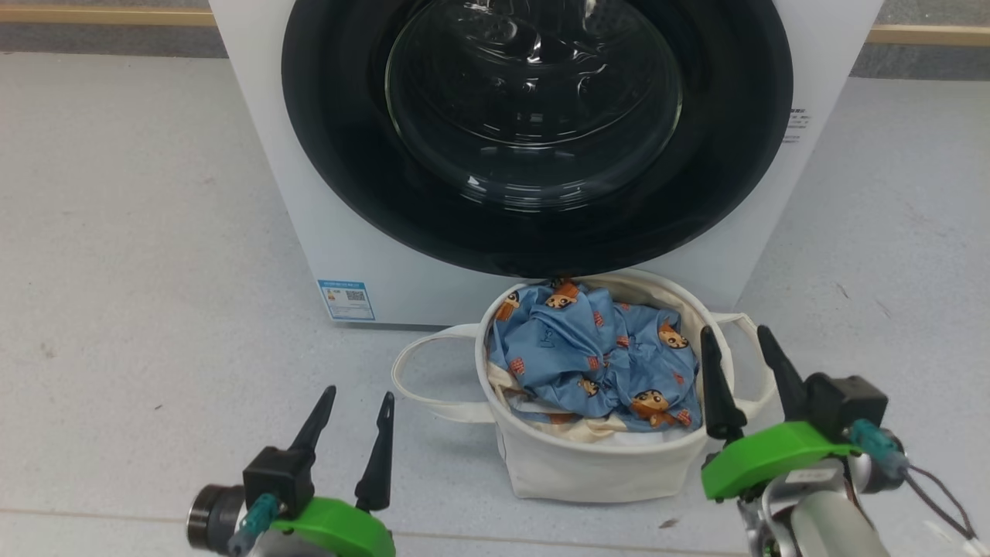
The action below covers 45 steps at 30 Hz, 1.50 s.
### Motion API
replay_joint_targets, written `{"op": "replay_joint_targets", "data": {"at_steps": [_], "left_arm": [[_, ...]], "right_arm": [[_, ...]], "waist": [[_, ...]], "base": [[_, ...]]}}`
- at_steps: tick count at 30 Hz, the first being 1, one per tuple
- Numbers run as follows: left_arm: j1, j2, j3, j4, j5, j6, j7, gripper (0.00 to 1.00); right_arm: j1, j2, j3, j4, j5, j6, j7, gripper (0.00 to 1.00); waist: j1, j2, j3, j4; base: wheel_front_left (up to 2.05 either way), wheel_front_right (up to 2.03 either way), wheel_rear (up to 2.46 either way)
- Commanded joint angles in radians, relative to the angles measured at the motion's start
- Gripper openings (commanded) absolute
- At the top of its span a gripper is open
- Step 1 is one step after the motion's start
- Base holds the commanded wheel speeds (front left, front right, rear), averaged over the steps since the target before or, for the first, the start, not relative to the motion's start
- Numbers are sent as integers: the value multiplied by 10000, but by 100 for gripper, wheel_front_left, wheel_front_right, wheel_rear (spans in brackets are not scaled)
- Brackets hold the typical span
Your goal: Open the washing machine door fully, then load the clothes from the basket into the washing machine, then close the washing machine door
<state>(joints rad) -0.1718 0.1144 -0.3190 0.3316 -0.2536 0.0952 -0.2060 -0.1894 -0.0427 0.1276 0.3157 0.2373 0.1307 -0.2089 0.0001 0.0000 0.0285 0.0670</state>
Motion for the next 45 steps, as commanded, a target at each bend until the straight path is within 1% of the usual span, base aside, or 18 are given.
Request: {"op": "replay_joint_targets", "data": {"at_steps": [1,3,6,13,15,18,27,35,41,42,43,45], "left_arm": [[-533,33,288,-188,221,-25,-191,100],[-550,-48,373,-13,291,-68,-249,100],[-582,-217,663,181,275,-57,-337,100],[-619,-482,1452,255,576,260,-542,100],[-548,-525,1593,229,683,298,-557,100],[-461,-576,1764,119,708,244,-557,100],[-228,-631,1877,14,865,-67,-557,100],[-208,-639,1903,197,526,-133,-557,100],[-236,-640,1822,435,623,-28,-557,100],[-266,-640,1750,408,798,-21,-557,100],[-263,-640,1676,435,833,-89,-557,100],[-247,-640,1692,476,460,-156,-557,100]], "right_arm": [[-441,-66,317,-174,-262,0,-162,100],[-516,-68,427,34,-437,0,-220,100],[-633,-70,484,33,-579,0,-308,100],[-692,-75,319,-246,-1013,0,-513,100],[-642,-76,245,-241,-1008,0,-529,100],[-557,-76,60,-273,-875,0,-529,100],[-369,-76,88,-154,-727,0,-529,100],[-387,-76,134,-168,-727,0,-529,100],[-363,-76,188,-164,-694,0,-529,100],[-363,-76,191,-167,-690,0,-529,100],[-367,-76,187,-168,-691,0,-529,100],[-373,-76,166,-168,-690,0,-529,100]], "waist": [[0,0,-7,5],[0,0,-3,9],[0,0,16,31],[0,0,66,96],[0,0,68,107],[0,0,55,131],[0,0,-116,82],[0,0,-146,25],[0,0,-161,13],[0,0,-154,16],[0,0,-148,18],[0,0,-142,25]], "base": [[0,0,0],[0,0,0],[0,0,0],[0,0,0],[0,0,0],[0,0,0],[0,0,0],[0,0,0],[0,0,0],[0,0,0],[0,0,0],[0,0,0]]}}
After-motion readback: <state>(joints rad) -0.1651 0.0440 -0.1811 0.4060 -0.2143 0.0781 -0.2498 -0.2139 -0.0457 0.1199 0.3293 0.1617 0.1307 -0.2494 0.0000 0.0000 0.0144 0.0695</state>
